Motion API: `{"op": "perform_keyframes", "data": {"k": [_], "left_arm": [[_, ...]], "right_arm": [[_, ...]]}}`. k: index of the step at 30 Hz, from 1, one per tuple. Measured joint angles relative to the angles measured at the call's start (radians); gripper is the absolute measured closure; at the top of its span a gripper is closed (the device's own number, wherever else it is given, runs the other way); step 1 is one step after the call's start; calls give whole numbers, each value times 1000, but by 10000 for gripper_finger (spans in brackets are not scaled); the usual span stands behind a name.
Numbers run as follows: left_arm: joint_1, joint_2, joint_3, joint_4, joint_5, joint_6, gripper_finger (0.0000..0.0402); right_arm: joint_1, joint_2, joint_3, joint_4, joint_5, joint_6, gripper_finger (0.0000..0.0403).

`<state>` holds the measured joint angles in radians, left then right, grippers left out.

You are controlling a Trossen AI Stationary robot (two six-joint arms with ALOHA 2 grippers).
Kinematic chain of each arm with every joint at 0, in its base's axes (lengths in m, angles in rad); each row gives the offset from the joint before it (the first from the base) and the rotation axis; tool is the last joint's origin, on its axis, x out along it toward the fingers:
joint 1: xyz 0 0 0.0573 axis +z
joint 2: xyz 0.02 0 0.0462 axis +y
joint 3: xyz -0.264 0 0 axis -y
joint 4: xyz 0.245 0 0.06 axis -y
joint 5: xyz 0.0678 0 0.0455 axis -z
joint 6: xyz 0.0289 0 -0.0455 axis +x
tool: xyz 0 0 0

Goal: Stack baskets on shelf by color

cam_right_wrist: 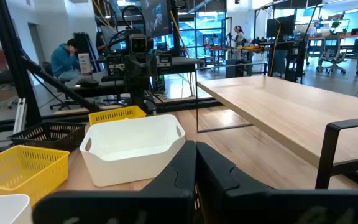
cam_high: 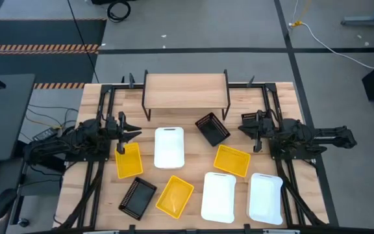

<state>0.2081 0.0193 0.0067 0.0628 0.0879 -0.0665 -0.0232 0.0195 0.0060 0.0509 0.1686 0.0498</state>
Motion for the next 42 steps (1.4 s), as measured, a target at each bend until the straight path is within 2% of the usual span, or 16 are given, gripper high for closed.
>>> {"op": "perform_keyframes", "data": {"k": [8,18,22,27,31,35,39,42], "left_arm": [[0,0,0,0,0,0,313],[0,0,0,0,0,6,321],[3,0,0,0,-7,134,319],[3,0,0,0,-10,189,314],[3,0,0,1,-42,434,313],[4,0,0,1,-47,627,312],[4,0,0,1,-44,619,316],[4,0,0,1,-16,467,318]], "right_arm": [[0,0,0,2,0,0,390],[0,0,0,54,0,0,390],[0,0,0,83,-4,0,390],[0,0,0,150,-6,27,390],[1,0,0,190,-10,127,390],[1,0,0,230,-10,131,390],[1,0,0,240,-12,131,390],[1,0,0,240,-12,131,390]]}}
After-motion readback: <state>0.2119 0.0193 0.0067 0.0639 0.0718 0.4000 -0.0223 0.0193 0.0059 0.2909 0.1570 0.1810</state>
